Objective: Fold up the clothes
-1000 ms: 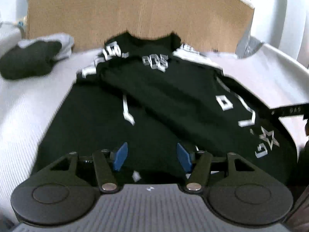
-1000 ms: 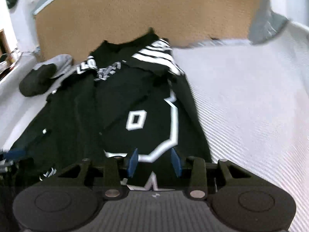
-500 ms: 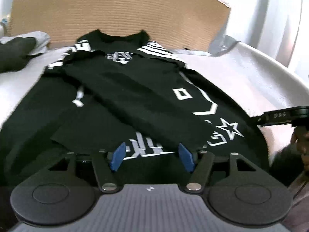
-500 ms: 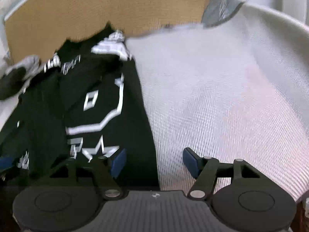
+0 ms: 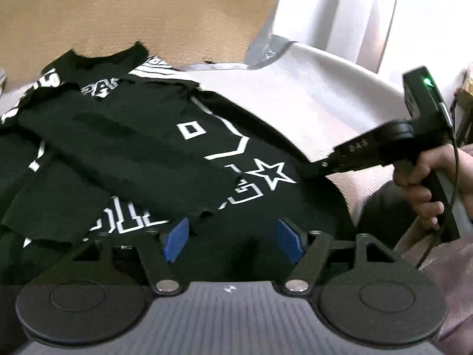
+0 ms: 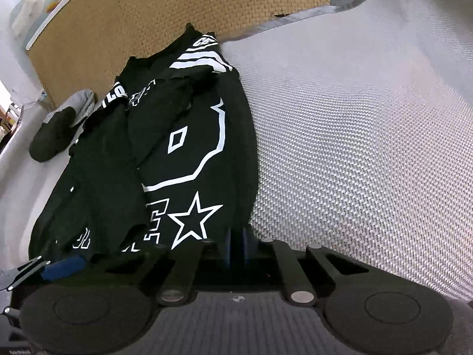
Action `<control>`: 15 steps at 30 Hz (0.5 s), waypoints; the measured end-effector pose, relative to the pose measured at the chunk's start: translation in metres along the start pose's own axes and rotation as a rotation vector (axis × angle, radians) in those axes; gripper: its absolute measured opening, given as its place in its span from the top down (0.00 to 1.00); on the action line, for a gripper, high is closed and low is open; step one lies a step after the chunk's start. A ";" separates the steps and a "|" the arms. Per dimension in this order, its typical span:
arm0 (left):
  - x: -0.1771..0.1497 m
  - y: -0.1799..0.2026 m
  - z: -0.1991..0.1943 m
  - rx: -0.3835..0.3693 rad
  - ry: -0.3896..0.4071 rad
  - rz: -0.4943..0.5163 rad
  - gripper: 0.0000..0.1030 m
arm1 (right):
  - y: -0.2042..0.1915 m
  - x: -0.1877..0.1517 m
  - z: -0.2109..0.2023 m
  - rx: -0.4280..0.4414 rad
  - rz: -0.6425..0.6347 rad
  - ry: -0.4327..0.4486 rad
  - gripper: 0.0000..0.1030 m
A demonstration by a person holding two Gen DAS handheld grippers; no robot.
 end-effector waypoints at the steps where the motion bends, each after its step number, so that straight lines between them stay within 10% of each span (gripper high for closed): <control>1: 0.001 0.003 0.001 -0.010 -0.001 -0.005 0.31 | -0.004 0.001 0.000 0.007 -0.011 0.001 0.92; 15: 0.005 0.011 -0.008 -0.145 0.031 -0.106 0.24 | -0.092 0.017 0.007 0.230 -0.144 -0.069 0.92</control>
Point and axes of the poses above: each gripper's, at about its wrist camera, not at the fingertips, and z roughly the way its jaws point, y to its right, x to its top, the point moved 5 cm from there along z, roughly the way its jaws point, and after that the axes turned 4 degrees about x, right-handed, at the moved point
